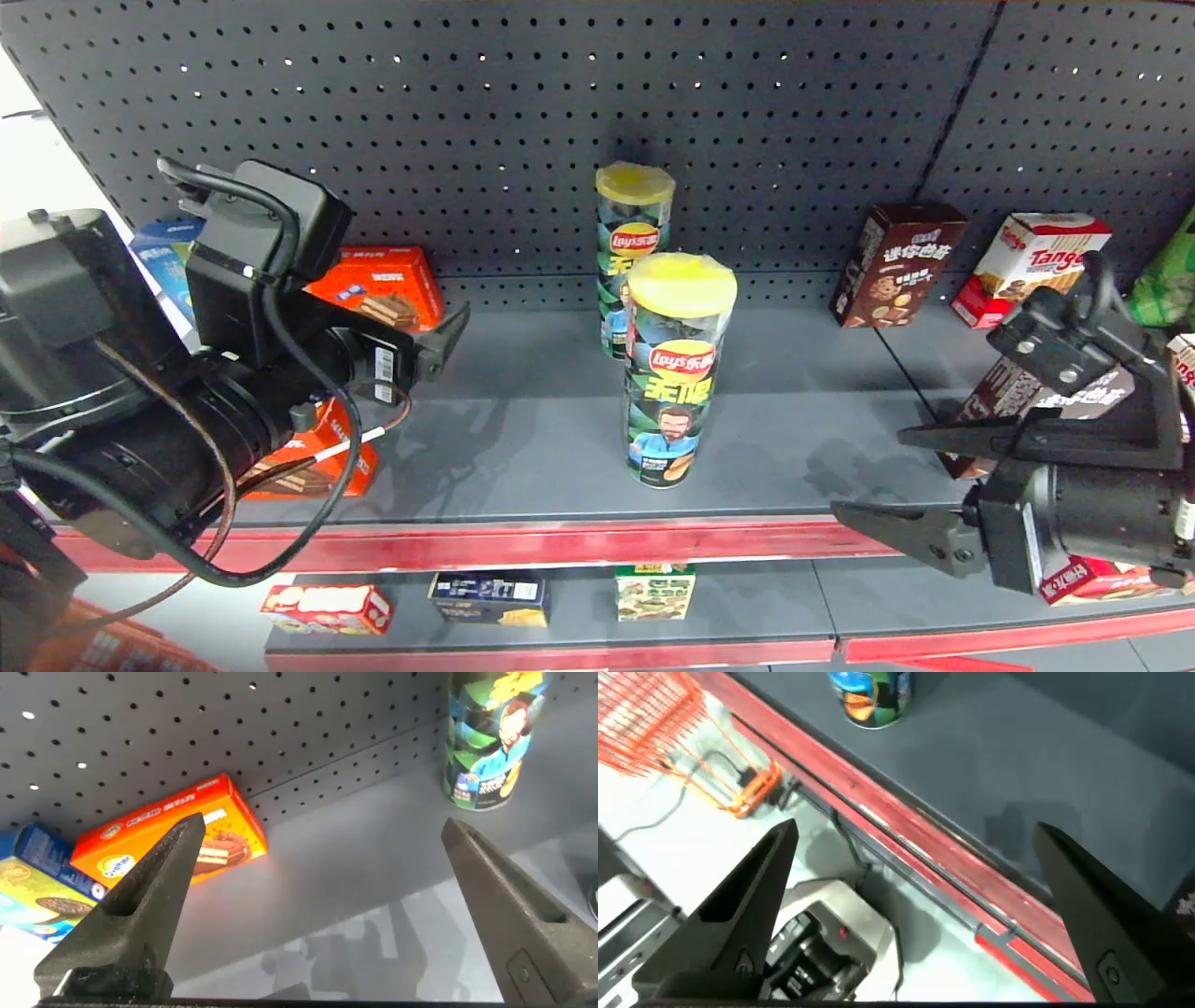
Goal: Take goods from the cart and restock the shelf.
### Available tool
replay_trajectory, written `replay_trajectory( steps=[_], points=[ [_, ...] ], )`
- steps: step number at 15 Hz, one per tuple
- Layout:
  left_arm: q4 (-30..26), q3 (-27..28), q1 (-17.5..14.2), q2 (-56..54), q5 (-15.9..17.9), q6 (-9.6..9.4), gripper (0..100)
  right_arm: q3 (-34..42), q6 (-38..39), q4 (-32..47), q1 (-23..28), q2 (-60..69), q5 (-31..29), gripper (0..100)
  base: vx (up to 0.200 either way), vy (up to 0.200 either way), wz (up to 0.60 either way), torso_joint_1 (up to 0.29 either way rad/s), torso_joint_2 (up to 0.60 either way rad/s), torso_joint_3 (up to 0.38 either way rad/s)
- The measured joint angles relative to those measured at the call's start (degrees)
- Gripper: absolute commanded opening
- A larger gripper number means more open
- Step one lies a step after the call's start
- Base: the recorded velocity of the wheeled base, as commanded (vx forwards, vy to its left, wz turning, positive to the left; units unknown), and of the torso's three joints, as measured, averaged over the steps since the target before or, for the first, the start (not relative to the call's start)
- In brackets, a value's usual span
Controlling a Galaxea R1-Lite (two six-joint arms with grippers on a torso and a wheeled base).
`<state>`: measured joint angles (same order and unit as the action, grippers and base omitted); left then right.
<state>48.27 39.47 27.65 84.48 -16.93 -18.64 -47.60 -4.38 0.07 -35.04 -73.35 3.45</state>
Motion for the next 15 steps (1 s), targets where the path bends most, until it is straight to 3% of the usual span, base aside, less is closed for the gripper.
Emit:
replay_trajectory(
  steps=[8, 15],
  points=[
    [0.0, 0.0, -0.1, -0.2, -0.1, 0.01, 100, -12.4, 0.0, 0.0, 0.0, -13.5, -3.1, 100, 0.0, 0.0, 0.0, 0.0, 0.0, 0.0],
    [0.1, -0.2, -0.1, -0.2, -0.1, 0.0, 100, -17.7, 0.0, 0.0, 0.4, -20.5, -3.2, 100, 0.0, 0.0, 0.0, 0.0, 0.0, 0.0]
  ],
)
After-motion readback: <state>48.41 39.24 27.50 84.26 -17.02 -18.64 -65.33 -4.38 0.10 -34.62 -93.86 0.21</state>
